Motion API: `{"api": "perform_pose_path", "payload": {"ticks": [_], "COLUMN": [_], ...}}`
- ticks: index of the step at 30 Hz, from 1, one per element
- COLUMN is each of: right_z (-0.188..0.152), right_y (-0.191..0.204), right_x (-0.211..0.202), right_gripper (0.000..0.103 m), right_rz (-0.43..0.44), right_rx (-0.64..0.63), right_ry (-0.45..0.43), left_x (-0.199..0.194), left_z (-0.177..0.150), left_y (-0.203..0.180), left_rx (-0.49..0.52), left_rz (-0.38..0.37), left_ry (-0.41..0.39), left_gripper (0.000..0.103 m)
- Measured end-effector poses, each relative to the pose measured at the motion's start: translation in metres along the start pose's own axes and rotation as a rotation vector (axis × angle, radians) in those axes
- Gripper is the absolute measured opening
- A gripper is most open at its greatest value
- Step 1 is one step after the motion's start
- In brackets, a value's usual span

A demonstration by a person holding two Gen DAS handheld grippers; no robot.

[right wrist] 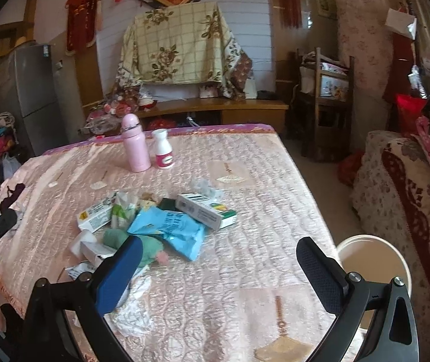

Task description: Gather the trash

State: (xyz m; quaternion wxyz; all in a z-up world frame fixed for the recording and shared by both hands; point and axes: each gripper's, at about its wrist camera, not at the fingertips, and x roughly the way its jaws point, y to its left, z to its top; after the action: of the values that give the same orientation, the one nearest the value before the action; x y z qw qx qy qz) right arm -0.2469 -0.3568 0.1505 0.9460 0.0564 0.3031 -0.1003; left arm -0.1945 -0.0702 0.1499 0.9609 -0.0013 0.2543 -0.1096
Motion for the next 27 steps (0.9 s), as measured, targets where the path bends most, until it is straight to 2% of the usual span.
{"api": "perform_pose_path", "payload": {"ticks": [4,16,20,24,27], "right_z": [-0.003,-0.006,-0.011,-0.015,-0.016], "right_y": [0.011,0.036,0.042,0.043,0.041], "right_x": [0.016,0.035,0.038,0.044,0.048], "right_gripper": [0.103,0.103,0.103,0.103,0.103], "right_rz": [0.021,0.098,0.110,0.124,0.118], "right_rx": [-0.023,-0.054,-0.081,-0.088,-0.091], "right_ry": [0.029,0.082,0.095,0.121,0.127], "left_x": [0.005,0.026,0.031,0.050,0.072], "left_z": [-0.004,-0.001,0.000,0.004,0.008], "left_y": [0.000,0.016,0.030,0.043,0.048], "left_rx": [0.028,0.034,0.044,0.075,0.078], "left_rz": [0.046,0.086,0.071,0.057,0.008], "left_ry": [0.004,0.039,0.047,0.110,0.153], "left_gripper": [0.103,0.103,0.103,0.103,0.103]}}
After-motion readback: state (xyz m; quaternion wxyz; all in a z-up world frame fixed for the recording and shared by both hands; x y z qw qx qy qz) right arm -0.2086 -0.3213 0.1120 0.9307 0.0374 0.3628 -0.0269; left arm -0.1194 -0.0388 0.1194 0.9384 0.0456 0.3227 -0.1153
